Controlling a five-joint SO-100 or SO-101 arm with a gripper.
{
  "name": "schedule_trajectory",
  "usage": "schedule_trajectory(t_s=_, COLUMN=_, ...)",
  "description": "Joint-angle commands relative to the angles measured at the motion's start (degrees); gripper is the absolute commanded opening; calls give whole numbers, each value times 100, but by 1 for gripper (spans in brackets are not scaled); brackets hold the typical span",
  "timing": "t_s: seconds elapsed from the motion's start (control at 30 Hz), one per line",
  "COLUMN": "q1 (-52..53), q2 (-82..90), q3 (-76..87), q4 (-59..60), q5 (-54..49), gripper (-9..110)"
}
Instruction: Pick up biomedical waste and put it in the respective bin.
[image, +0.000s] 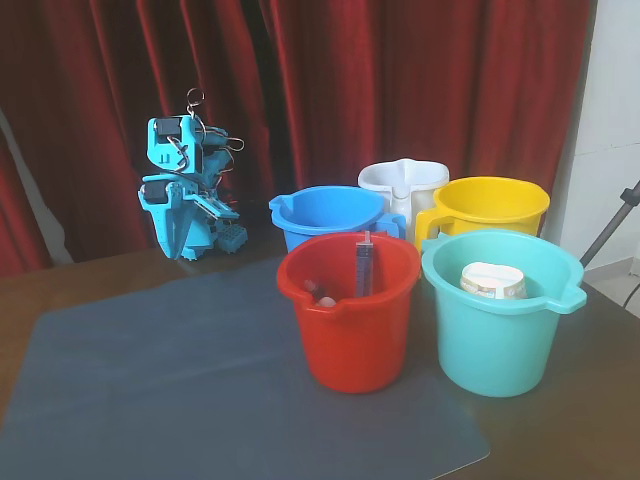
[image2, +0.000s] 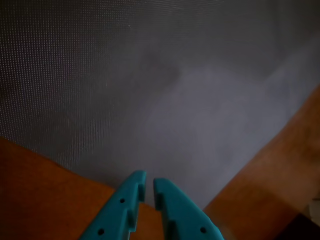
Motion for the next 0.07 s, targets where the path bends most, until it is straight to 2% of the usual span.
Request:
schedule_trajectory(t_s=0.0, q1=0, q2=-9, q3=-35, q4=-44, q5=35, gripper=0)
schedule_trajectory(t_s=0.03, q1=0, q2=-9, q3=-35, q4=-44, q5=35, gripper=0)
